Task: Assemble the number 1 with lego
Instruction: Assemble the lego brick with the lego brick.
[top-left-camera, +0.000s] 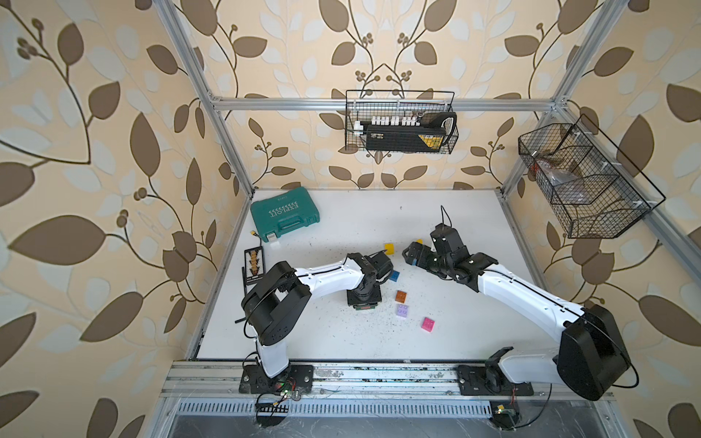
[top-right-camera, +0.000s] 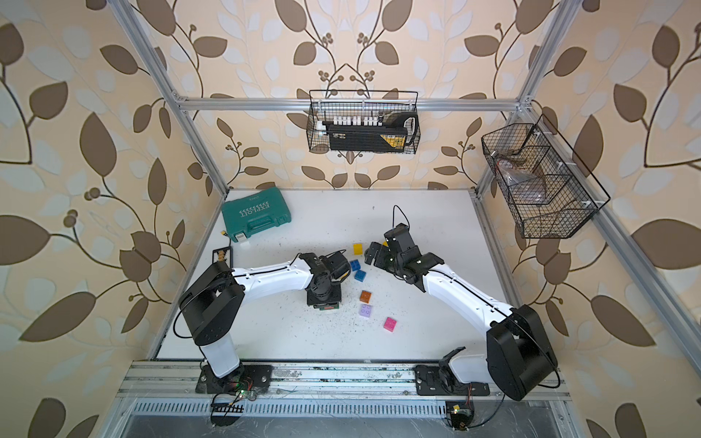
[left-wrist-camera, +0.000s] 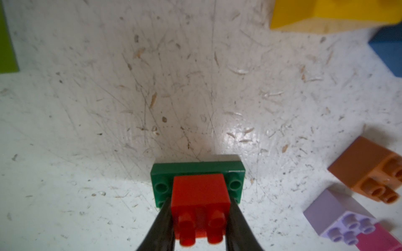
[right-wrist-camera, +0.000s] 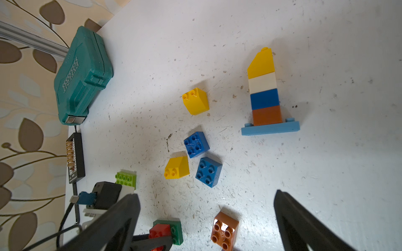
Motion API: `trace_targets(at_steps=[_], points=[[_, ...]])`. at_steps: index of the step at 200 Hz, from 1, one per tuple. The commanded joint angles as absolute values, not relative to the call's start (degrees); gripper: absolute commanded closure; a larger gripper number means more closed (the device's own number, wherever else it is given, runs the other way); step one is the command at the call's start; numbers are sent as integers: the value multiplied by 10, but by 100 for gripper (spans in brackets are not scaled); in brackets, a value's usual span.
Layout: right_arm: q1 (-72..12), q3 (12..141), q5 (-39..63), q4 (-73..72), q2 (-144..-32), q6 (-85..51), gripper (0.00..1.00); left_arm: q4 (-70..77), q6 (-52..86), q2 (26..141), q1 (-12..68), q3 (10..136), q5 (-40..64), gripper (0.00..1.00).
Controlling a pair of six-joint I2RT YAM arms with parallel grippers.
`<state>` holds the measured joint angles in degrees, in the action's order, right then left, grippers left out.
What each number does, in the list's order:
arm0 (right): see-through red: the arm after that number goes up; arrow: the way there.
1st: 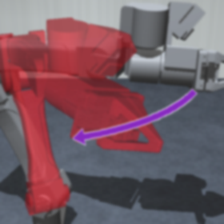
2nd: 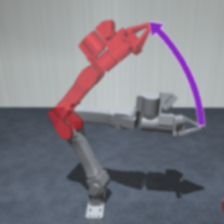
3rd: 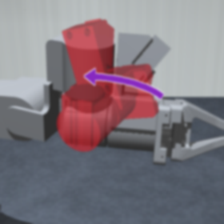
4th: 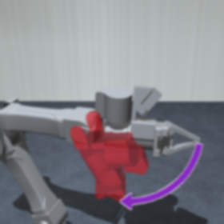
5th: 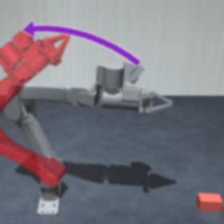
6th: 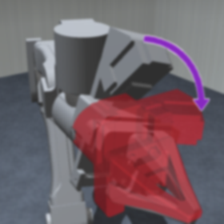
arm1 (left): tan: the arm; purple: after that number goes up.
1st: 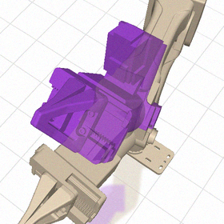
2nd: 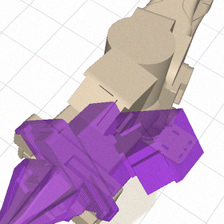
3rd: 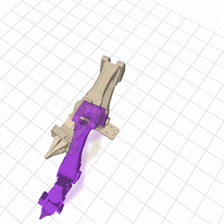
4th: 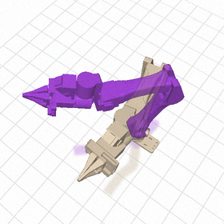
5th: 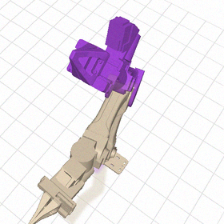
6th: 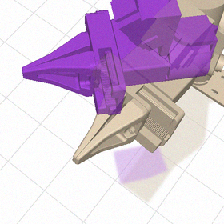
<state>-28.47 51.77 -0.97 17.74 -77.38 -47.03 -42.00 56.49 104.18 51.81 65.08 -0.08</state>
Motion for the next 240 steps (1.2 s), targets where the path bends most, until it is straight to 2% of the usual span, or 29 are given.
trace_targets(at_steps=[1, 31, 60, 159, 240], points=[[-283, 520, -4, 171, -781, -475, 0, -377, 591, 1158, 528, 576, 39, 71], [-281, 521, -4, 171, -782, -475, 0, -417, 591, 1143, 528, 599, 22, 54], [-281, 520, -5, 172, -780, -475, 1, -449, 588, 1134, 528, 622, 9, 47], [-281, 519, -3, 172, -779, -475, 1, -592, 586, 1084, 528, 743, -80, 45], [-282, 519, -2, 171, -780, -476, 1, -619, 588, 1054, 528, 762, -104, 44]])
